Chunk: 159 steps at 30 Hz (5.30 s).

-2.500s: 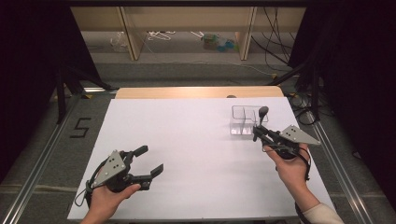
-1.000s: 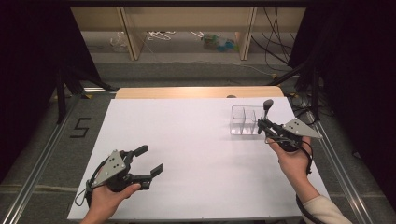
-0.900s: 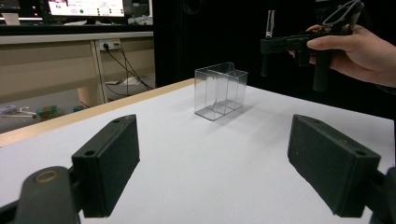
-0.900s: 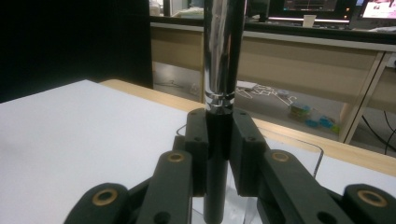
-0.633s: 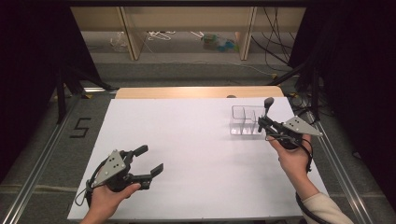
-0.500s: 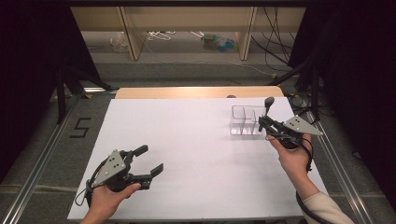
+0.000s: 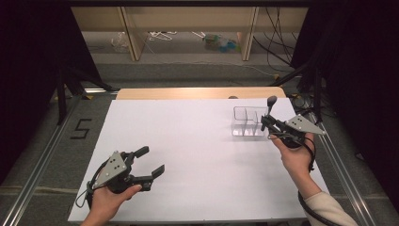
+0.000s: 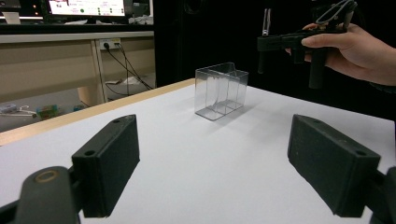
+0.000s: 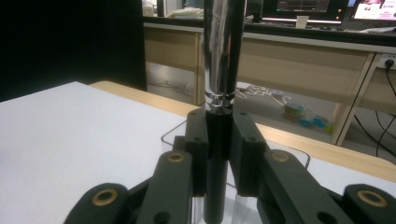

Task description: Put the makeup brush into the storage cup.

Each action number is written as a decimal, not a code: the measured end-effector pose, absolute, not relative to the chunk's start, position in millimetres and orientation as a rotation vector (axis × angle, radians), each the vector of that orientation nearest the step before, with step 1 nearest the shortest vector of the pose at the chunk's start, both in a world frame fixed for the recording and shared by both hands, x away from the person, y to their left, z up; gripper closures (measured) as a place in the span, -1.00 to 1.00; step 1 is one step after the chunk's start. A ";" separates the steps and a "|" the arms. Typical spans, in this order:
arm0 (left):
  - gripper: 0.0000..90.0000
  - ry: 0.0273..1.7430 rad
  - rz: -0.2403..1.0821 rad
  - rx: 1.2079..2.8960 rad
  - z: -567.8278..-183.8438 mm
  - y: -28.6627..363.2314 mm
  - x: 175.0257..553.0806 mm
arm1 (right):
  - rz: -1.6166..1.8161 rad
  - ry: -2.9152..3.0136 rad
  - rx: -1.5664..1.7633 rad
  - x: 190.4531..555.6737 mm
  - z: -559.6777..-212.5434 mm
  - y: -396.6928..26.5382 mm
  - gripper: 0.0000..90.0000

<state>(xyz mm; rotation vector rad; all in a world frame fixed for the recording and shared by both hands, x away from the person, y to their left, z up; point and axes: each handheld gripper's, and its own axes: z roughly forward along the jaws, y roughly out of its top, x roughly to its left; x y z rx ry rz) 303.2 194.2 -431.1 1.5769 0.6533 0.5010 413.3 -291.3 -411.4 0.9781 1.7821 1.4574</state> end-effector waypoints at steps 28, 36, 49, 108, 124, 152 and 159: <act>-0.63 0.653 0.503 1.573 -431.0 194.7 303.5 | 1.432 1.758 0.986 423.6 -407.1 -295.2 0.76; -0.63 0.653 0.504 1.574 -430.8 194.6 303.2 | 1.428 1.757 0.989 426.1 -406.5 -295.9 0.76; -0.63 0.653 0.505 1.575 -430.8 194.7 303.1 | 1.430 1.746 1.003 429.1 -404.2 -295.8 0.76; -0.63 0.655 0.505 1.571 -430.2 195.8 302.4 | 1.411 1.728 0.996 450.8 -393.6 -289.7 0.76; -0.63 0.654 0.505 1.573 -430.3 195.8 302.3 | 1.394 1.712 1.001 455.9 -390.7 -293.6 0.76; -0.63 0.652 0.503 1.575 -430.5 195.8 302.6 | 1.388 1.700 1.014 464.8 -391.5 -295.4 0.76; -0.63 0.653 0.503 1.575 -430.6 195.8 302.6 | 1.379 1.704 1.013 467.6 -391.9 -296.0 0.76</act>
